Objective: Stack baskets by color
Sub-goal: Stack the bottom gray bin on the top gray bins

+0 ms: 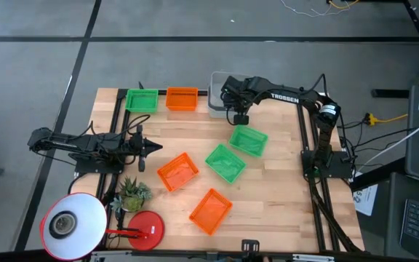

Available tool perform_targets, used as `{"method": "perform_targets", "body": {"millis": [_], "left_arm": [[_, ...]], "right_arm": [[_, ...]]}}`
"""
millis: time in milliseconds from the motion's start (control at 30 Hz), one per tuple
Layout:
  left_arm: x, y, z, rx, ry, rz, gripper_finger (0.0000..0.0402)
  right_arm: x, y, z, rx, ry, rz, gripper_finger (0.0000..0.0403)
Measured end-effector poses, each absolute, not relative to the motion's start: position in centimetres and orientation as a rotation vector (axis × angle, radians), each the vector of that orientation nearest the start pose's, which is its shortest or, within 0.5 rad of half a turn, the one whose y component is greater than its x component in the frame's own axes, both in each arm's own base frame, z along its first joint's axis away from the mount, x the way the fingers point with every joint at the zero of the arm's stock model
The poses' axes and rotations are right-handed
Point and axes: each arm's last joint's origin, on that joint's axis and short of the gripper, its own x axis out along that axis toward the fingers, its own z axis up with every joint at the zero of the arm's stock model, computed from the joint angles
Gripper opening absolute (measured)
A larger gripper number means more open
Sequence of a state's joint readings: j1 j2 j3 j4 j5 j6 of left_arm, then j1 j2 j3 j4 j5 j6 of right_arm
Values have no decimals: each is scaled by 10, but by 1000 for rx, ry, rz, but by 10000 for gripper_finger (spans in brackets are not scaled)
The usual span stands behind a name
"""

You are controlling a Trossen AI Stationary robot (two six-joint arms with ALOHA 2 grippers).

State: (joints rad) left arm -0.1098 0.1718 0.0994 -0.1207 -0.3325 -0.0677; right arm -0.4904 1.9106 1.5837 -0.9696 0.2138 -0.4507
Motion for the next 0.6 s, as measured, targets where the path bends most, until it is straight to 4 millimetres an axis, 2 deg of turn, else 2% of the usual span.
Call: {"method": "perform_targets", "body": {"millis": [267,600], "left_arm": [[102,-2,173,-25,181,228,0],[102,-2,172,-25,181,228,0]], "right_arm": [[336,-187,238,-188,1415,-293,83],[342,-173,242,-212,1408,-259,87]]}}
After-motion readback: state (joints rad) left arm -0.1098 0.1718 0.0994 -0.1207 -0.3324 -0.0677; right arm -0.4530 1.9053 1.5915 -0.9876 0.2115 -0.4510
